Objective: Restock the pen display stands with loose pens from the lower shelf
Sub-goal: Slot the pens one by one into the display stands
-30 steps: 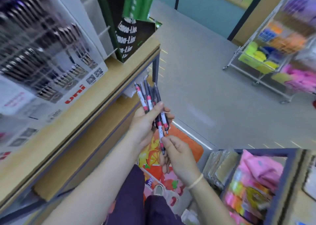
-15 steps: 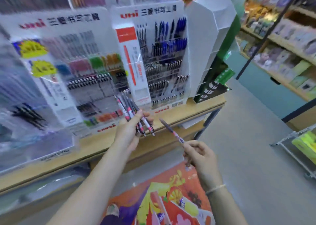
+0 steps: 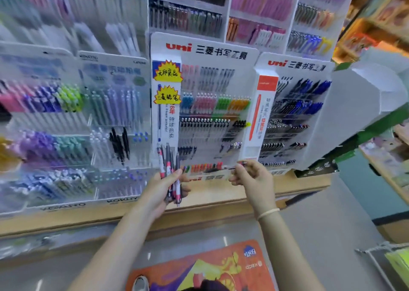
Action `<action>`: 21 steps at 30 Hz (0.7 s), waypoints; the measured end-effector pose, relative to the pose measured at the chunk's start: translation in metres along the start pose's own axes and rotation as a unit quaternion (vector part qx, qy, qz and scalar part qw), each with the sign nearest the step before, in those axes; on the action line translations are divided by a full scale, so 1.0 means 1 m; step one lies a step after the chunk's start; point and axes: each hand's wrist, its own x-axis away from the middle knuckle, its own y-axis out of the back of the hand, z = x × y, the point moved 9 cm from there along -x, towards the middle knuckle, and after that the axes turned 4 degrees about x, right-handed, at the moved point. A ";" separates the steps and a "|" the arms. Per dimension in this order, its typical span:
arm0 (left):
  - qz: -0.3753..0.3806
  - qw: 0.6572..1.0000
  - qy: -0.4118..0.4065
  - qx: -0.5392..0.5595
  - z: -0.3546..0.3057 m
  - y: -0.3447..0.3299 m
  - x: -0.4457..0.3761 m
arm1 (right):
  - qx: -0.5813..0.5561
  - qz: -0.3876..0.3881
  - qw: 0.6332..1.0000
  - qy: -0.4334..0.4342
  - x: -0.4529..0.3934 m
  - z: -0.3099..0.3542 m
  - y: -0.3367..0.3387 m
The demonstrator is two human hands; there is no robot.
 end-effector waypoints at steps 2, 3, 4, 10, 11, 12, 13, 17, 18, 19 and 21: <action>0.003 1.000 0.013 0.008 0.002 0.007 -0.004 | 0.031 -0.002 0.999 0.018 -0.017 0.006 -0.012; 0.002 1.000 0.017 0.011 0.001 0.010 -0.007 | 0.058 -0.007 0.998 0.035 -0.026 0.011 -0.018; 0.000 1.000 0.019 0.014 0.001 0.013 -0.010 | 0.086 -0.014 0.995 0.053 -0.036 0.016 -0.023; -0.006 0.999 0.013 0.034 -0.009 0.014 -0.033 | 0.213 0.048 0.968 0.121 -0.096 0.011 -0.071; -0.011 0.999 0.010 0.040 -0.009 0.012 -0.037 | 0.234 0.072 0.962 0.118 -0.105 0.004 -0.080; -0.018 0.999 0.007 0.046 -0.009 0.011 -0.041 | 0.253 0.096 0.956 0.114 -0.114 -0.004 -0.087; -0.025 0.998 0.004 0.052 -0.010 0.010 -0.045 | 0.273 0.122 0.947 0.113 -0.121 -0.010 -0.094; -0.044 0.997 0.004 0.058 -0.005 0.002 -0.061 | 0.336 0.200 0.905 0.170 -0.138 -0.021 -0.115; -0.049 0.997 0.003 0.059 -0.004 -0.001 -0.065 | 0.340 0.210 0.899 0.181 -0.142 -0.022 -0.118; -0.057 0.996 0.001 0.064 -0.003 -0.003 -0.069 | 0.343 0.220 0.893 0.191 -0.146 -0.022 -0.121; -0.069 0.995 -0.004 0.073 -0.001 -0.007 -0.077 | 0.354 0.242 0.879 0.209 -0.151 -0.022 -0.129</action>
